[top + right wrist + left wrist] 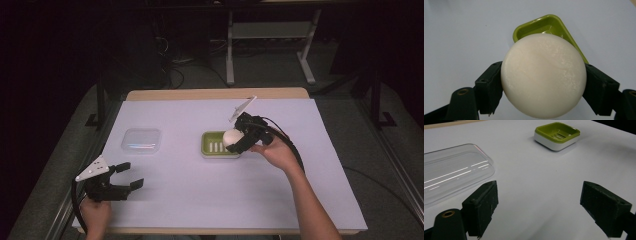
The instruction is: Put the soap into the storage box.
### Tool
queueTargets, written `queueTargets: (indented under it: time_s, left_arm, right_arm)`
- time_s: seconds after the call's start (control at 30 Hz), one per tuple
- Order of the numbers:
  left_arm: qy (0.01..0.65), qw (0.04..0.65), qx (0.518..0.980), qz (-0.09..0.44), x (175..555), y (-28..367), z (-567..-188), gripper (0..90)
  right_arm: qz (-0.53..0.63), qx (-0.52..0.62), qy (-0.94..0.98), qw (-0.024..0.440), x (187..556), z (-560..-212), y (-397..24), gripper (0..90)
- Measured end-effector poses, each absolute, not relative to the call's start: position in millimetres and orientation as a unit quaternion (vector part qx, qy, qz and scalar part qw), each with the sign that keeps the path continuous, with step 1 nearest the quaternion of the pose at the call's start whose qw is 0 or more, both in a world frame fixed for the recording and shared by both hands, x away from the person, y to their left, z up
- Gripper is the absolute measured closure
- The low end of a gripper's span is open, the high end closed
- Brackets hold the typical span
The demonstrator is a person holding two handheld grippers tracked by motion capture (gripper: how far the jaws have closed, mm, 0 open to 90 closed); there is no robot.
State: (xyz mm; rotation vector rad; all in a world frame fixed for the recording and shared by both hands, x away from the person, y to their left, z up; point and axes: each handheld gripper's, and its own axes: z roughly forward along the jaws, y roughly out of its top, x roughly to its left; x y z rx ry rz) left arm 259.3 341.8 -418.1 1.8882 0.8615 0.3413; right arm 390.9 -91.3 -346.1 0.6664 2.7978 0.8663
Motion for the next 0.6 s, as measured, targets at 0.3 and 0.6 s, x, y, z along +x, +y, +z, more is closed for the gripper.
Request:
queueTargets:
  time_s: [0.3,0.6]
  left_arm:
    - [0.357,0.497,0.778,0.141,259,341,-418,14.5]
    - [0.355,0.496,0.78,0.141,259,342,-418,14.5]
  right_arm:
    - [0.293,0.217,0.929,0.066,399,-342,-78,24.0]
    - [0.285,0.22,0.931,0.062,408,-353,-67,23.9]
